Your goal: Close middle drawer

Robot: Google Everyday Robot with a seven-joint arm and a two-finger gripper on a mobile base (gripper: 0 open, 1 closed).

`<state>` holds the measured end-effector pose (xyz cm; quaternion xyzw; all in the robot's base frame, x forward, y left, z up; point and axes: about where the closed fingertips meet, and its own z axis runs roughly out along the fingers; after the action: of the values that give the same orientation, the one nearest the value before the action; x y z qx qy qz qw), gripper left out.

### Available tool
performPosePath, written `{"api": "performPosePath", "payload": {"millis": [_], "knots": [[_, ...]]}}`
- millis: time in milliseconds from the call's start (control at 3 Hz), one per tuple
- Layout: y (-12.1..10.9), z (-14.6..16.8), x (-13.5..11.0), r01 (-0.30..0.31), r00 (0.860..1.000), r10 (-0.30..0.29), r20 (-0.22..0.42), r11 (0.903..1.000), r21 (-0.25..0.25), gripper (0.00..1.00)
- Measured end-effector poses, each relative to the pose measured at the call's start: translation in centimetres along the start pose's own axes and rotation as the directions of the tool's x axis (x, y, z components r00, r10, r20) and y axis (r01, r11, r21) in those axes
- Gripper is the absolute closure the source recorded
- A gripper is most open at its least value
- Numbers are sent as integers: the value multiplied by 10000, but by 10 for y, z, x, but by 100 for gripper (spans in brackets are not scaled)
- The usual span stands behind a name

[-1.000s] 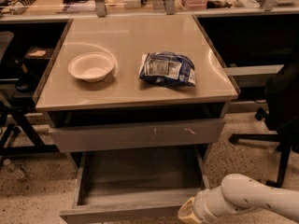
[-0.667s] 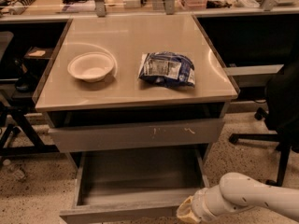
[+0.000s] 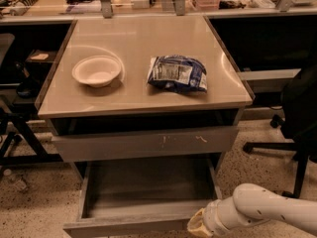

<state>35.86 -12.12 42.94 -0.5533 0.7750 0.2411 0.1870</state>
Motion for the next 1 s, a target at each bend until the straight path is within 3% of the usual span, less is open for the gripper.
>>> {"api": "performPosePath", "payload": {"millis": [667,1000], "knots": [[0,0,0,0,10000,0,0,10000,-1,11],[0,0,0,0,10000,0,0,10000,-3,0]]}}
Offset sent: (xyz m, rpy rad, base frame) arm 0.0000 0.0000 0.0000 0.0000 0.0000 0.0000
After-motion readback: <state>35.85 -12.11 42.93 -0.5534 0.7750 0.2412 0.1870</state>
